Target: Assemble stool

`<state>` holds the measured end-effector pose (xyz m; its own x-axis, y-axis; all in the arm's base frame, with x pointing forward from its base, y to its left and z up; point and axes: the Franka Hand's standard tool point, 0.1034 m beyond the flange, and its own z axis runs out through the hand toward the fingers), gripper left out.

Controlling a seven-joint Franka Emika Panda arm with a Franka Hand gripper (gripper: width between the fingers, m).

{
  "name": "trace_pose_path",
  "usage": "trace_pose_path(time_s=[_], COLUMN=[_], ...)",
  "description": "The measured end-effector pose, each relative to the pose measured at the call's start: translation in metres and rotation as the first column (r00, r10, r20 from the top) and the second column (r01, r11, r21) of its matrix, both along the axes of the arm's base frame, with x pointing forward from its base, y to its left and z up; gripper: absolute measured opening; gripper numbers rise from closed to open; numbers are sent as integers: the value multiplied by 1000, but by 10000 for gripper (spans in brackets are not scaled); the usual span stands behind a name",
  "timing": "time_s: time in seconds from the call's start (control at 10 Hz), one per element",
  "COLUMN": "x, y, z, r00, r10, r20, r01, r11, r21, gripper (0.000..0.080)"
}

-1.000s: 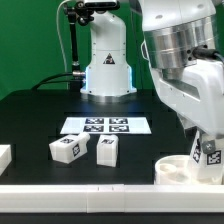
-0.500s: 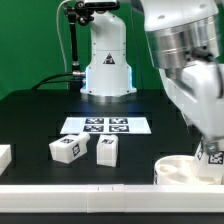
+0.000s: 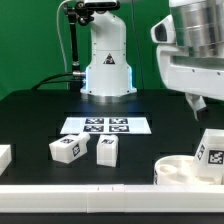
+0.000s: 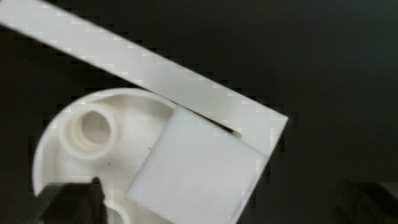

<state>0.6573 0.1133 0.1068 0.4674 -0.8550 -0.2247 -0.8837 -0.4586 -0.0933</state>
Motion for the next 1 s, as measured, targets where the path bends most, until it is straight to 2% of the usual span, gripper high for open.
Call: trace_pose_path(time_s=[0.3, 0.5, 0.7, 0.8, 0.9, 1.0], x=[0, 1, -1, 0, 1, 1], y=[0, 6, 11, 11, 12, 11], z=[-1, -4, -4, -3, 1, 0], r00=[978, 848, 664, 599, 612, 538], r10=[202, 511, 727, 779, 768, 820], r20=[50, 137, 177, 188, 191, 196], r01=[-202, -503, -716, -767, -756, -807], r11=[979, 859, 686, 625, 638, 568], r21=[-7, -93, -130, -145, -146, -162], gripper=[649, 649, 649, 649, 649, 649])
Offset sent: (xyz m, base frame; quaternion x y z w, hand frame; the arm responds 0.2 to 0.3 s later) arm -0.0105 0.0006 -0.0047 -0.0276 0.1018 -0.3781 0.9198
